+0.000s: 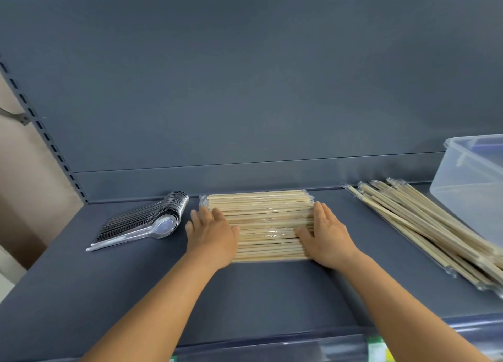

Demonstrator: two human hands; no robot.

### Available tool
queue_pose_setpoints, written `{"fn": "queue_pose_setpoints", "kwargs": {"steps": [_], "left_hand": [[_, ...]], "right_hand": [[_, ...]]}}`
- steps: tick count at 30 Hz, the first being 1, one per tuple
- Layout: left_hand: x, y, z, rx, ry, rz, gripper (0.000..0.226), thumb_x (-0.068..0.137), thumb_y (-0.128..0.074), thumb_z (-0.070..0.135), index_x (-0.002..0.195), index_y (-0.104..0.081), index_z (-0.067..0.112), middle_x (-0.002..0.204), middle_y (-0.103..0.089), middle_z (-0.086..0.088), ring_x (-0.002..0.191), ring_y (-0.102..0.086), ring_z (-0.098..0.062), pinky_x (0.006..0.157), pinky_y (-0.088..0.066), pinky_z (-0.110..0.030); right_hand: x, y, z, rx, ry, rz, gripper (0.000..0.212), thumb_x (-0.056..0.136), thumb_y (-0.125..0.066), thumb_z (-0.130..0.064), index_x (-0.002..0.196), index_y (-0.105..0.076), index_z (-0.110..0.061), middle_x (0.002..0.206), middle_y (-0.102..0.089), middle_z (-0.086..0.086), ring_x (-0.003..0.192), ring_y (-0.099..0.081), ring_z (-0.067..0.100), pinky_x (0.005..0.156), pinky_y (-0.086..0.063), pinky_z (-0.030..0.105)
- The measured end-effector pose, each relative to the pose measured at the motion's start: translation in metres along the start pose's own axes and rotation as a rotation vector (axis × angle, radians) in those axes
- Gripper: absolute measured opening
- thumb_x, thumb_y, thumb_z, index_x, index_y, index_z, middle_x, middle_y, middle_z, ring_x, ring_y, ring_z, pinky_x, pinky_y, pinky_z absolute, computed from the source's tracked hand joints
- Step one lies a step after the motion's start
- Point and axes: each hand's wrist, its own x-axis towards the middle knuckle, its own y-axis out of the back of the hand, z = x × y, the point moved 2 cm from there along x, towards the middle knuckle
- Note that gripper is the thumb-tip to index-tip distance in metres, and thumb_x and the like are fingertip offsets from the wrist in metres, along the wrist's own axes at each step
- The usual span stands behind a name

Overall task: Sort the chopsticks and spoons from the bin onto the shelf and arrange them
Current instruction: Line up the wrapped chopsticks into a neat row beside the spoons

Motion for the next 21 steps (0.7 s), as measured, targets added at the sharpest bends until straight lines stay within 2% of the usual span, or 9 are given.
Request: {"fn": "queue_pose_setpoints", "kwargs": {"steps": [2, 5, 8, 11, 14, 21], "left_hand": [[-0.006, 0.004, 0.009, 0.016, -0.054, 0.039, 0.065, 0.101, -0.022, 0.040, 0.151, -0.002, 0.005, 0.159, 0.009, -0.016, 0.145, 0.012, -0.033, 0.118, -0.001, -0.045], [-0.020, 0.009, 0.040, -0.027, -0.201, 0.085, 0.062, 0.102, -0.023, 0.039, 0.152, -0.001, 0.009, 0.160, 0.008, -0.009, 0.146, 0.013, -0.026, 0.118, 0.001, -0.041], [-0.037, 0.012, 0.081, -0.058, -0.380, 0.168, 0.059, 0.102, -0.027, 0.038, 0.151, -0.010, 0.011, 0.158, -0.009, -0.006, 0.146, -0.003, -0.023, 0.119, -0.008, -0.036], [-0.049, 0.009, 0.124, -0.085, -0.517, 0.242, 0.049, 0.100, -0.035, 0.034, 0.144, -0.026, 0.015, 0.146, -0.030, -0.002, 0.134, -0.026, -0.020, 0.112, -0.022, -0.031], [-0.053, 0.001, 0.169, -0.087, -0.549, 0.231, 0.044, 0.099, -0.039, 0.033, 0.139, -0.033, 0.016, 0.138, -0.038, -0.002, 0.126, -0.035, -0.021, 0.106, -0.030, -0.031], [-0.058, -0.023, 0.247, -0.080, -0.508, 0.138, 0.046, 0.099, -0.039, 0.035, 0.141, -0.031, 0.016, 0.140, -0.040, -0.002, 0.129, -0.034, -0.021, 0.105, -0.031, -0.035]], "right_hand": [[-0.004, 0.006, 0.001, -0.066, 0.040, 0.060, 0.060, 0.094, -0.043, -0.040, 0.141, -0.023, -0.009, 0.139, -0.033, 0.002, 0.132, -0.030, 0.022, 0.107, -0.025, 0.035], [-0.011, 0.017, 0.004, -0.137, 0.132, 0.104, 0.056, 0.096, -0.039, -0.037, 0.143, -0.024, -0.012, 0.143, -0.032, -0.001, 0.134, -0.027, 0.019, 0.109, -0.022, 0.034], [-0.014, 0.032, 0.019, -0.181, 0.178, 0.128, 0.050, 0.096, -0.039, -0.033, 0.141, -0.029, -0.015, 0.142, -0.036, -0.004, 0.133, -0.031, 0.018, 0.108, -0.023, 0.031], [-0.016, 0.051, 0.046, -0.230, 0.156, 0.128, 0.049, 0.095, -0.043, -0.036, 0.139, -0.033, -0.016, 0.142, -0.036, -0.002, 0.131, -0.036, 0.021, 0.106, -0.026, 0.031], [-0.017, 0.070, 0.080, -0.287, 0.128, 0.103, 0.049, 0.094, -0.047, -0.038, 0.137, -0.037, -0.017, 0.141, -0.036, -0.001, 0.130, -0.037, 0.022, 0.106, -0.030, 0.031], [-0.015, 0.100, 0.148, -0.372, 0.089, -0.002, 0.049, 0.087, -0.057, -0.040, 0.129, -0.042, -0.019, 0.134, -0.041, 0.000, 0.122, -0.040, 0.024, 0.098, -0.034, 0.030]]}}
